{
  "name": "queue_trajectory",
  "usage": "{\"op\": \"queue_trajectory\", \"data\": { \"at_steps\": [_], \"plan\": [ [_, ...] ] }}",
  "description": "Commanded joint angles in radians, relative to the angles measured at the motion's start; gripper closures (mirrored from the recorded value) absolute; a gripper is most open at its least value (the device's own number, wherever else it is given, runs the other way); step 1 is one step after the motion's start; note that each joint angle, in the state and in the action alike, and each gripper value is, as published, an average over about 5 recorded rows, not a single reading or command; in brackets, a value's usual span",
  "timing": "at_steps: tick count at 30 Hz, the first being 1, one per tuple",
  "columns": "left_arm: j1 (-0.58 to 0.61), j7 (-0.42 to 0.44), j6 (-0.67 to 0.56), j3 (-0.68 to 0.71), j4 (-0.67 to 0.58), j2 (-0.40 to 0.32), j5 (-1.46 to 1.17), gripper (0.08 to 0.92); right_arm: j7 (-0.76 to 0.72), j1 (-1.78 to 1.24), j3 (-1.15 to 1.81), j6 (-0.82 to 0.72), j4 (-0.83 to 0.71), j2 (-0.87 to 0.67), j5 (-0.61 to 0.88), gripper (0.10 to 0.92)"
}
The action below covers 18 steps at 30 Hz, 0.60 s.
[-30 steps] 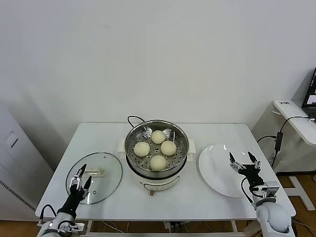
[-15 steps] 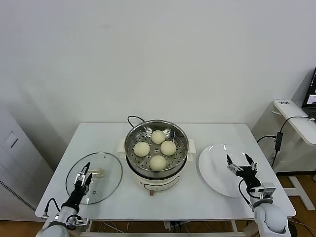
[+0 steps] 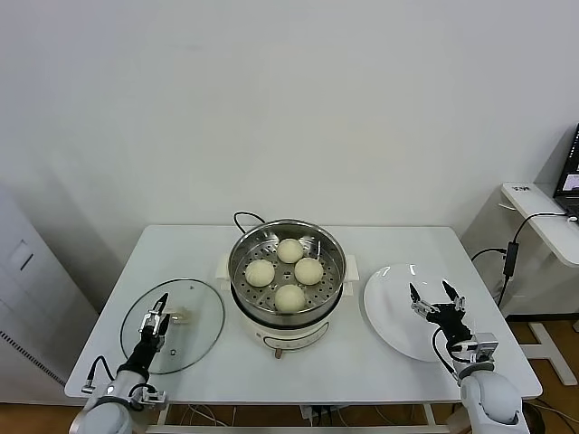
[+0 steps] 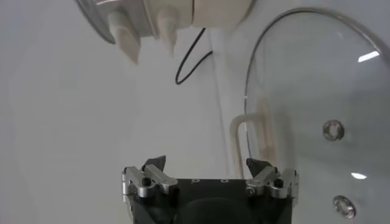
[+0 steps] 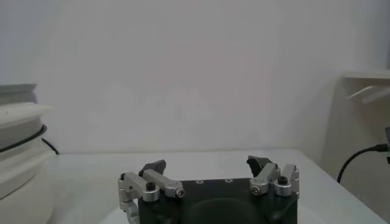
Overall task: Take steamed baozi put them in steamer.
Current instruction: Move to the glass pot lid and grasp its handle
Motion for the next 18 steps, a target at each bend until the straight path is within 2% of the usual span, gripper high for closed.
{"op": "queue_trajectory", "data": {
  "at_steps": [1, 4, 7, 13, 18],
  "plan": [
    [-0.047, 0.004, 0.007, 0.008, 0.044, -0.009, 0.012, 0.177, -0.002, 0.0, -0.004, 0.003, -0.007, 0.004, -0.005, 0.203],
    [-0.061, 0.003, 0.011, 0.01, 0.057, -0.013, 0.006, 0.183, -0.002, -0.001, -0.004, 0.003, -0.007, 0.007, -0.007, 0.203],
    [-0.072, 0.002, 0.013, 0.01, 0.071, -0.019, -0.002, 0.233, -0.002, -0.001, -0.003, 0.003, -0.006, 0.008, -0.008, 0.203],
    [-0.079, 0.005, 0.014, 0.009, 0.078, -0.024, -0.025, 0.406, 0.0, -0.001, 0.0, 0.003, -0.003, 0.007, -0.009, 0.203],
    [-0.058, 0.021, 0.013, 0.01, 0.03, -0.011, -0.083, 0.554, 0.0, 0.0, 0.0, 0.002, -0.005, 0.008, -0.011, 0.203]
  ]
}}
